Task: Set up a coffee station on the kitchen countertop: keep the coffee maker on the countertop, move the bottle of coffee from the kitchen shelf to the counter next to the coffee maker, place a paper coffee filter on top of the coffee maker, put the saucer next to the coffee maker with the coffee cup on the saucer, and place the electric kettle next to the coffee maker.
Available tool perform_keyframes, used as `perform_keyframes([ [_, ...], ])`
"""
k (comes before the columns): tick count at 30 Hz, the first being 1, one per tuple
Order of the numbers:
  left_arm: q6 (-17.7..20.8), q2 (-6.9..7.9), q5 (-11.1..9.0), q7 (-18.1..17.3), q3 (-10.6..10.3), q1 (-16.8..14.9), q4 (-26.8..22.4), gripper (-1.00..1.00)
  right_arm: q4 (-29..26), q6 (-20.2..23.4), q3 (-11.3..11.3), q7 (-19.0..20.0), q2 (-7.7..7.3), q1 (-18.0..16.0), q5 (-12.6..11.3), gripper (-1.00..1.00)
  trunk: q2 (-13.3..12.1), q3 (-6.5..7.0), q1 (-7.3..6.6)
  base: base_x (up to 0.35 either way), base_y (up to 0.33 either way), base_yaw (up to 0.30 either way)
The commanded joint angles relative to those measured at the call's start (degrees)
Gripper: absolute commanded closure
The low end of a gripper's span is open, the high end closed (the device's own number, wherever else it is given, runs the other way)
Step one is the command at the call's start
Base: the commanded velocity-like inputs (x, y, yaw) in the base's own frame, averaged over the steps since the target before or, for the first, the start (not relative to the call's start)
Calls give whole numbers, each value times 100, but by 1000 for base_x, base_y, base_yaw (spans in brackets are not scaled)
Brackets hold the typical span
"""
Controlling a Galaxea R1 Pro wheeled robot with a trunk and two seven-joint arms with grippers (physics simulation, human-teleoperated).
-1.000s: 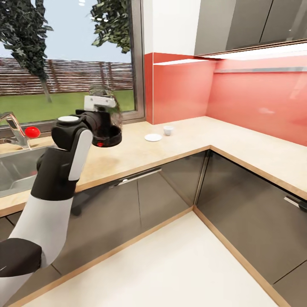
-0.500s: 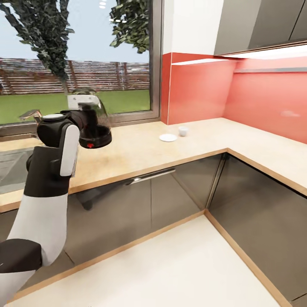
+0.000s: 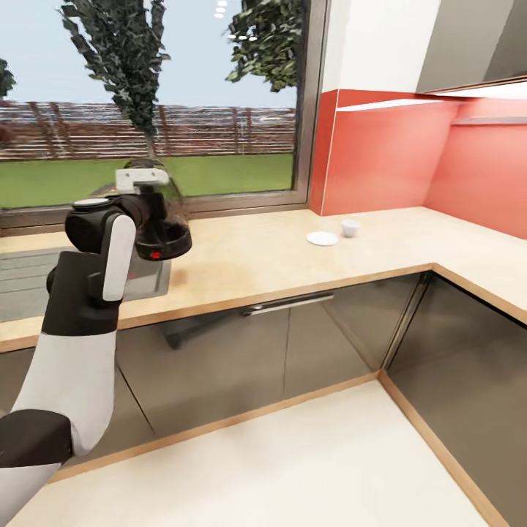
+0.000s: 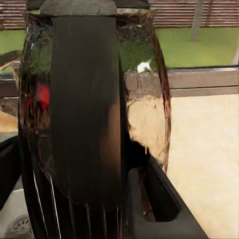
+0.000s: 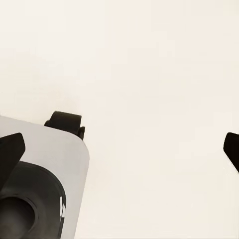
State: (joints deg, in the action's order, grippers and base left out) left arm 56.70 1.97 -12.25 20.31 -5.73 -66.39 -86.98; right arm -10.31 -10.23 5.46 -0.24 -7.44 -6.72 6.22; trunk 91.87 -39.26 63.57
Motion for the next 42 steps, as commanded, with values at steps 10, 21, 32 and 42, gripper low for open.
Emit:
perform_keyframes([
  [10, 24, -2, -54, 778, -15, -6, 23, 100, 3, -14, 25, -5, 0, -5, 27, -100, 3, -5, -1, 0, 0, 270],
  [21, 26, -3, -58, 852, -16, -6, 24, 100, 8, -10, 36, 1, 4, -3, 27, -100, 3, -5, -1, 0, 0, 205],
  [32, 26, -3, -58, 852, -16, -6, 82, 100, 3, -11, 20, 1, 2, -5, 19, -100, 3, -5, -1, 0, 0, 22],
  [42, 26, -3, -58, 852, -17, -6, 94, 100, 3, -14, 25, -2, 6, -4, 19, -100, 3, -5, -1, 2, 2, 245],
])
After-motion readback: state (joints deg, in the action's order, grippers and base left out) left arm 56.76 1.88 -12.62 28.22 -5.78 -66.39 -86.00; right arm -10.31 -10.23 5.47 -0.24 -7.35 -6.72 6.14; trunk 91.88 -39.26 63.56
